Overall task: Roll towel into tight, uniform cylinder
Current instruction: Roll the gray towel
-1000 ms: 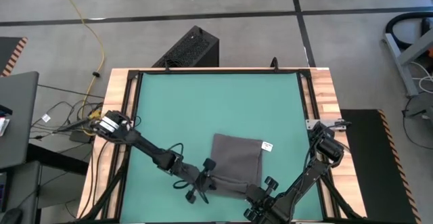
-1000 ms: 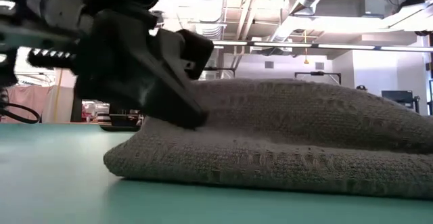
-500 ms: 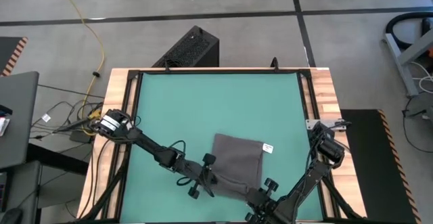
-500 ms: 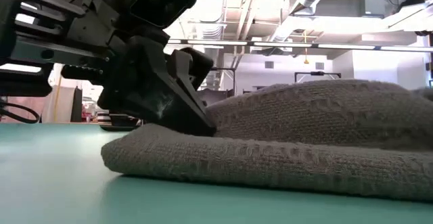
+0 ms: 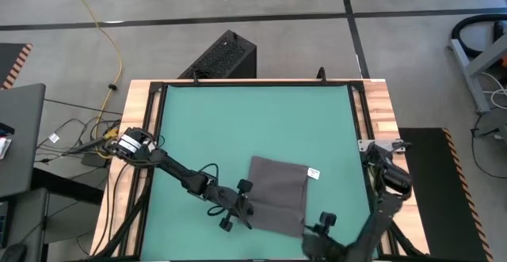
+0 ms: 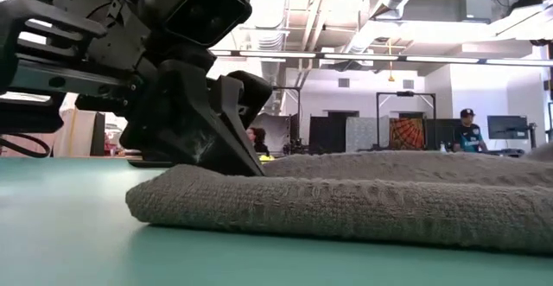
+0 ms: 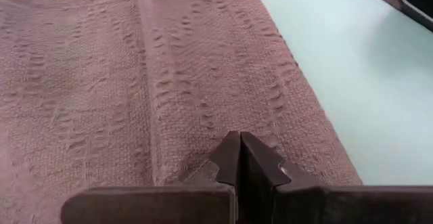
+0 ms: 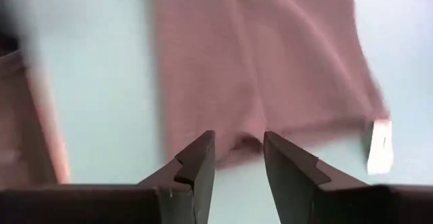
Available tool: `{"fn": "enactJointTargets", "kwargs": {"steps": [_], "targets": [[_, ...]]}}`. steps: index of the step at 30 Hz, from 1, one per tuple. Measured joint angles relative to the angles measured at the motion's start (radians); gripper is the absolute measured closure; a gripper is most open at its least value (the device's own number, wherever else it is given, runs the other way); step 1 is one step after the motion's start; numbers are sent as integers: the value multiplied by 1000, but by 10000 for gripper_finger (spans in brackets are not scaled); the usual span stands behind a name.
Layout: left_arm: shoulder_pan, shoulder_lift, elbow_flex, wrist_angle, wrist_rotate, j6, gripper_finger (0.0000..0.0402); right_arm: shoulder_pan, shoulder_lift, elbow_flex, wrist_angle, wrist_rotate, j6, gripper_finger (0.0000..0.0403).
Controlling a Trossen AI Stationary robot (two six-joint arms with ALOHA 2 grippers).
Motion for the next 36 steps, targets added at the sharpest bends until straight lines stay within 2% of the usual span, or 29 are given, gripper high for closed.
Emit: {"fn": "enactJointTargets", "kwargs": {"steps": [4,8,12,15,18,21,27,33,36], "targets": [[0,0,0,-21,15,-1,401,41,0,-4,15,9,-257,250],[3,0,0,-29,16,0,401,22,2,-21,77,4,-470,235],[5,0,0,-29,16,0,401,-26,2,-22,141,-24,-654,192],[11,0,0,-29,18,0,401,-59,2,-22,181,-91,-793,154],[21,0,0,-29,18,0,401,-85,2,-22,193,-134,-866,132],[31,0,0,-31,19,0,401,-91,2,-22,204,-175,-962,128],[42,0,0,-37,25,9,401,-81,2,-30,202,-186,-987,127],[50,0,0,-47,46,11,401,-72,2,-172,318,-194,-1021,127],[50,0,0,-47,46,11,401,-68,2,-219,341,-147,-1034,127]]}}
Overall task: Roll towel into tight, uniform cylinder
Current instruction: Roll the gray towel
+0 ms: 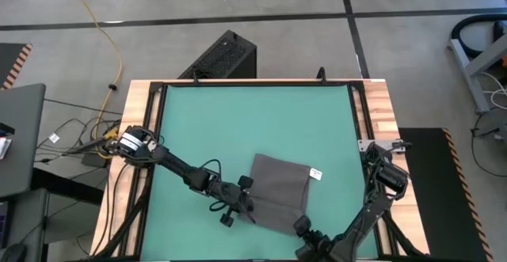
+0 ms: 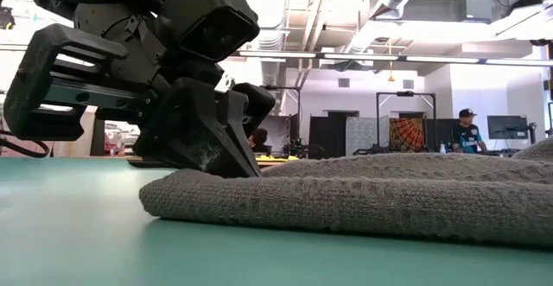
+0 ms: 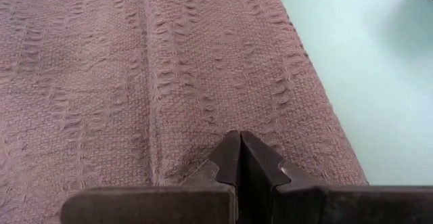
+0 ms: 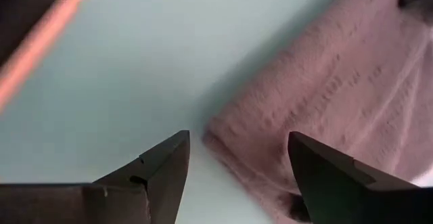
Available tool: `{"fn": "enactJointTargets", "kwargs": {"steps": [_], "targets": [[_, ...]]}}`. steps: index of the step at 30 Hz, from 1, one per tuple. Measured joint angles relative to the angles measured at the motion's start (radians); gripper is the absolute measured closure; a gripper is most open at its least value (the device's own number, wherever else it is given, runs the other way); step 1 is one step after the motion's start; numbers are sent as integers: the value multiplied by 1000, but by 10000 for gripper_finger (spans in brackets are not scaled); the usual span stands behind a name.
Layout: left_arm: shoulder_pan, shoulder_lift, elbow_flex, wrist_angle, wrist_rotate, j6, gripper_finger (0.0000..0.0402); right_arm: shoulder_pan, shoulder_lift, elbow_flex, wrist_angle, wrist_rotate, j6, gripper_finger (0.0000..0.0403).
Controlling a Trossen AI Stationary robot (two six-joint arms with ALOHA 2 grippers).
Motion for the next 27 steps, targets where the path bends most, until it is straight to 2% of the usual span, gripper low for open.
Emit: {"fn": "enactJointTargets", "kwargs": {"steps": [6,15,22,27], "targets": [[0,0,0,-2,1,-2,401,-2,0,-49,12,75,5,127],[0,0,0,-4,3,14,401,-8,-7,-163,196,132,6,137],[0,0,0,-3,19,1,401,-1,-2,-157,207,187,64,220],[0,-3,0,5,24,-9,401,-10,1,-158,205,166,162,311]]}}
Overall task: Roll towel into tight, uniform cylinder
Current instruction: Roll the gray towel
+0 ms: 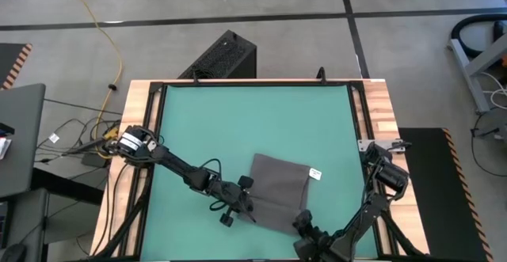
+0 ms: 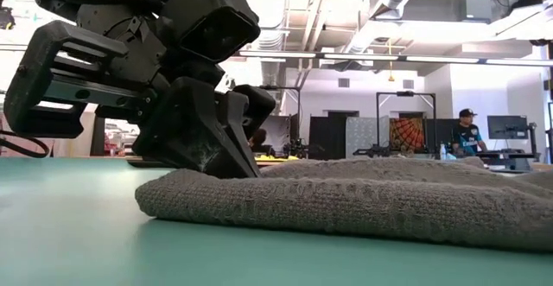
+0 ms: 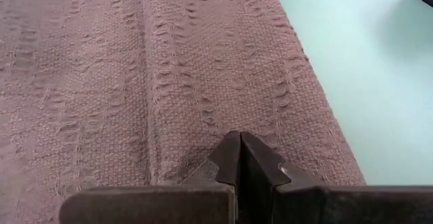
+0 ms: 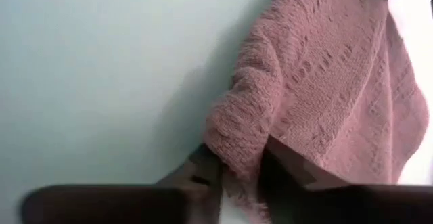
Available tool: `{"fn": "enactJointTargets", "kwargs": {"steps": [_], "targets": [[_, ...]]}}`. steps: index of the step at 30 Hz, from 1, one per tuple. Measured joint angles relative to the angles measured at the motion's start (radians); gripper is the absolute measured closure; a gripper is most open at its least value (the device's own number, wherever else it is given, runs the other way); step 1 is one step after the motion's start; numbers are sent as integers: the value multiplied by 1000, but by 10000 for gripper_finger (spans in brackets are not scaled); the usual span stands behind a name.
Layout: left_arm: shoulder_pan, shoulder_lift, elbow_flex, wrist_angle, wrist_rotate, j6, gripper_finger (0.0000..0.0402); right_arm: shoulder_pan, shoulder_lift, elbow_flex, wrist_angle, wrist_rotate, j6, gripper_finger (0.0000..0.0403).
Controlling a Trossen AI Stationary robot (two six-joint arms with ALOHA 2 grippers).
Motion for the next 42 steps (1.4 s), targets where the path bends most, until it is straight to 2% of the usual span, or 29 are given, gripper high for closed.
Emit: {"fn": "enactJointTargets", "kwargs": {"steps": [3,4,7,11,16,19,26,29,32,36,42], "targets": [[-20,-29,-1,-5,2,58,401,0,0,0,-2,-27,51,372],[-32,-48,-1,-11,-4,81,401,0,0,0,-2,-30,66,380],[-82,-126,0,-88,-77,164,401,0,0,0,-3,-31,109,379],[-172,-214,0,-290,-196,305,401,0,0,0,-6,-33,133,377],[-261,-243,-1,-415,-204,547,378,-2,0,0,-7,-35,127,378],[-270,-244,0,-412,-264,557,341,-5,-1,0,-8,-36,134,378],[-236,-244,0,-416,-280,648,227,-6,-1,0,-7,-35,134,378],[-231,-244,0,-408,-351,725,193,-6,-1,0,-7,-35,135,378],[-222,-240,0,-406,-320,749,175,-7,-1,0,-7,-35,148,378],[-205,-184,0,-372,-300,752,172,-7,-1,0,-5,-35,163,377],[-204,-79,0,-188,-404,884,173,-8,-1,0,-4,-36,168,378]]}}
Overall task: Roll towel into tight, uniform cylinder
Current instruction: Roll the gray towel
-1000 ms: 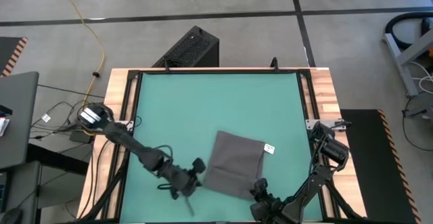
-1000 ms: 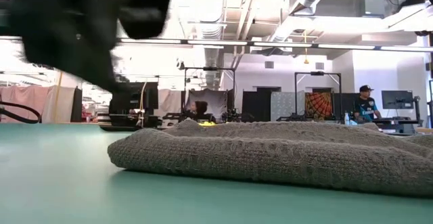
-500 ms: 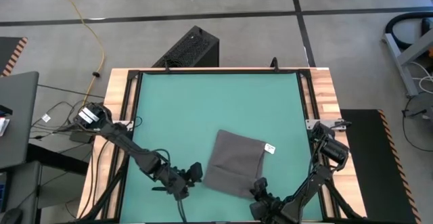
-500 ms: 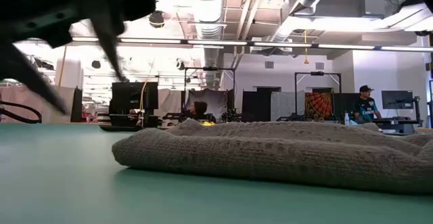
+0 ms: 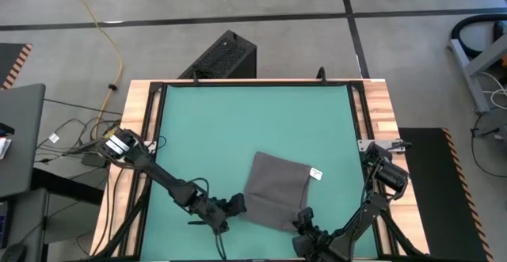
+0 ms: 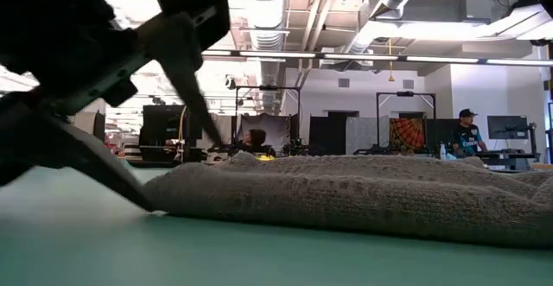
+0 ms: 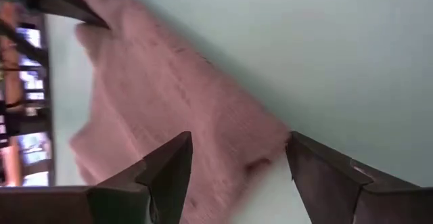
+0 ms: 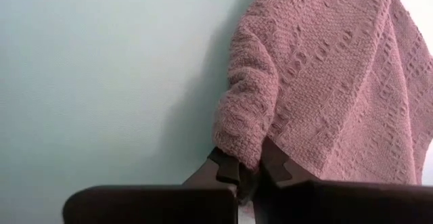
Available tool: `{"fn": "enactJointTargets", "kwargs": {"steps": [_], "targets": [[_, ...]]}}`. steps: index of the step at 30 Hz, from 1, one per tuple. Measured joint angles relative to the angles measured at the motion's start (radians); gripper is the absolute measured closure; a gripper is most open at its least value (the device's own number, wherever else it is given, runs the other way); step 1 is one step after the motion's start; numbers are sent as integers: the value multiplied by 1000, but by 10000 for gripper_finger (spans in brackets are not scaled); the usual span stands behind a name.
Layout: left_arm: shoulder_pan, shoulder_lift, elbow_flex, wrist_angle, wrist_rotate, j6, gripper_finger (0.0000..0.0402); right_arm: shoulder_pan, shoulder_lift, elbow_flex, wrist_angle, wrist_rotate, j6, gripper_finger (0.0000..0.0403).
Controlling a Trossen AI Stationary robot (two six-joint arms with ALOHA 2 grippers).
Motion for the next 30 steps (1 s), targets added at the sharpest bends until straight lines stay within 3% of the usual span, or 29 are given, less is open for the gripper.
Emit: {"fn": "enactJointTargets", "kwargs": {"steps": [7,17,21,30], "targets": [[18,42,1,78,30,0,174,-1,0,0,0,-2,2,378],[65,46,1,95,46,-302,192,-2,0,0,1,-2,50,378],[73,48,1,91,46,-374,236,5,0,0,1,0,106,377],[48,48,0,90,78,-518,384,11,0,62,-6,-9,221,377]]}}
